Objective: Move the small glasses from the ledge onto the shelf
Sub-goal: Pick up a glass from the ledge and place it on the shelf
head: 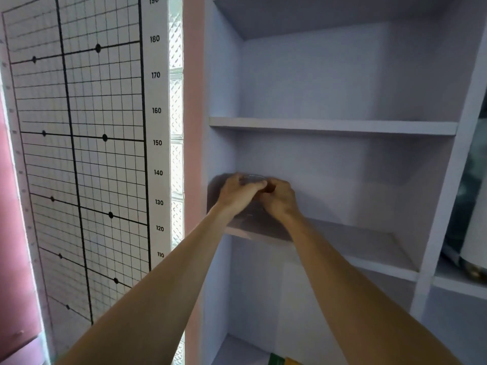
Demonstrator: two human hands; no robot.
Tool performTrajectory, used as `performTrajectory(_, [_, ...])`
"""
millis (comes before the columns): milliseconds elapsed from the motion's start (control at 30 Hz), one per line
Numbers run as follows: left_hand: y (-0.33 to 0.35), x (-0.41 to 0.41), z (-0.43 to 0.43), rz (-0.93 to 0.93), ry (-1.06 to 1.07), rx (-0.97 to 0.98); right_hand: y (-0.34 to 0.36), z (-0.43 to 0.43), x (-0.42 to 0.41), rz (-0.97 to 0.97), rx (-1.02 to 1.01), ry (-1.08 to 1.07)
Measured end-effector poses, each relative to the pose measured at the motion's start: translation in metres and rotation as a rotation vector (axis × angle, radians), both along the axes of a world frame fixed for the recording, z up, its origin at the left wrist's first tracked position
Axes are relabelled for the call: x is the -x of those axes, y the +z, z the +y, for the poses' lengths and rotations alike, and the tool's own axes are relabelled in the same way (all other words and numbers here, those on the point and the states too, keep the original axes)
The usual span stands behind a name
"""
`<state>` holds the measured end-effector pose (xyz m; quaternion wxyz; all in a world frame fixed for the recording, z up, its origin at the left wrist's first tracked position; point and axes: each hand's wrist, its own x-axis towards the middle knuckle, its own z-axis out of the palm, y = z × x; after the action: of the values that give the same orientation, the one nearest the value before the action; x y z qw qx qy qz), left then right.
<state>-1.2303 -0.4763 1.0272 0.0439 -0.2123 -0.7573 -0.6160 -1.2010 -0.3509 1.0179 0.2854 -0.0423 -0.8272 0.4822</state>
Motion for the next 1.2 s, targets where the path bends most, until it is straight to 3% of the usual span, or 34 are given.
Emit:
performTrajectory(367, [-0.008,0.018,0.002,-0.027,0.012,-0.04,-0.007,0.0,0.015,0.024,0.015,-0.068])
performTrajectory(800, [-0.008,0.008,-0.001,-0.036,0.017,-0.036,-0.005,-0.002,0.007,-0.003,-0.155,-0.157])
performTrajectory(1200, [-0.003,-0.009,-0.013,-0.038,0.016,0.102,-0.002,-0.018,0.004,-0.113,-0.191,-0.194])
